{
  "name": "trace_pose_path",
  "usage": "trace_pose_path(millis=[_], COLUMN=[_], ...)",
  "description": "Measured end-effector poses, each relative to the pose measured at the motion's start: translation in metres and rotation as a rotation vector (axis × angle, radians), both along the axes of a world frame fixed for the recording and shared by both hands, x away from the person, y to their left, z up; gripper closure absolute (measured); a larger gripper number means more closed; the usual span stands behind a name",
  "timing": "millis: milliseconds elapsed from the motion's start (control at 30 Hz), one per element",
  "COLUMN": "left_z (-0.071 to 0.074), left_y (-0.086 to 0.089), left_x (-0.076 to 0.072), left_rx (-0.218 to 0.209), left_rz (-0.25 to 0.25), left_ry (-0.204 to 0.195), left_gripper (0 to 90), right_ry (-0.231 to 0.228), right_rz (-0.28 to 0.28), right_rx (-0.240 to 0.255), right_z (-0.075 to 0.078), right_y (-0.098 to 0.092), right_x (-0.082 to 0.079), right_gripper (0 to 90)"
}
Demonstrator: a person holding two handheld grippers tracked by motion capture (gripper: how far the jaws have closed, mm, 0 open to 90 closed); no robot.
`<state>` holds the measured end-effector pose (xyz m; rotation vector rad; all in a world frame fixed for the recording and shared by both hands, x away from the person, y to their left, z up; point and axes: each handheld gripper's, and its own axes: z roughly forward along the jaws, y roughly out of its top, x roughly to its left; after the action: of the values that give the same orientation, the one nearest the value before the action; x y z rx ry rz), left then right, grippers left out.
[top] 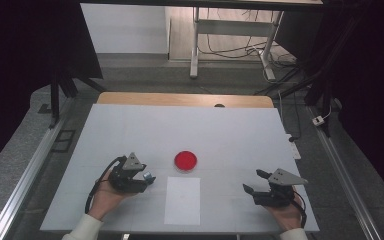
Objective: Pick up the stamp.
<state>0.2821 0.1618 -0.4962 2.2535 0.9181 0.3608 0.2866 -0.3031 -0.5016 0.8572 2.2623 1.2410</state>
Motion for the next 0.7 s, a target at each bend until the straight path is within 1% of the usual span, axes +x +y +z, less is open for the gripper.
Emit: trace_pose_path(millis=[67, 100, 167, 267, 333, 367, 567, 700], left_z=[-0.0004, -0.0013, -0.0021, -0.0031, -0.0038, -0.0043, -0.0071, -0.0083], left_y=[0.0, 0.0002, 0.0001, 0.0004, 0.0003, 0.0, -0.0021, -0.0036], left_x=[-0.0002, -0.0004, -0.0004, -0.0001, -0.0001, -0.0001, 0.0, -0.0003], left_rx=[-0.002, -0.011, -0.012, -0.011, -0.013, -0.01, 0.009, 0.024], left_rz=[0.002, -0.003, -0.005, -0.007, -0.004, -0.003, -0.019, -0.016], left_ry=[0.0, 0.0, 0.001, 0.004, 0.003, 0.003, 0.005, 0.005], left_gripper=[46.5, 48.2, 50.3, 53.1, 55.0, 56.1, 63.1, 69.4], right_ry=[0.002, 0.001, 0.0, 0.0, -0.011, -0.015, -0.014, -0.013], right_rz=[0.0, -0.001, -0.007, -0.003, -0.002, -0.003, -0.002, -0.004], right_rx=[0.003, 0.003, 0.001, 0.004, 0.003, -0.004, -0.001, -0.002], right_z=[-0.0001, 0.0, 0.0002, 0.0002, 0.0005, 0.0012, 0.001, 0.001], right_y=[-0.0004, -0.0007, -0.0009, -0.0009, -0.0004, -0.0002, -0.0004, -0.0007], right_x=[-0.0002, -0.0003, -0.0007, -0.0008, -0.0017, -0.0022, -0.0022, -0.0022], right_gripper=[24.7, 24.7, 24.7, 25.0, 26.0, 26.1, 26.1, 26.1])
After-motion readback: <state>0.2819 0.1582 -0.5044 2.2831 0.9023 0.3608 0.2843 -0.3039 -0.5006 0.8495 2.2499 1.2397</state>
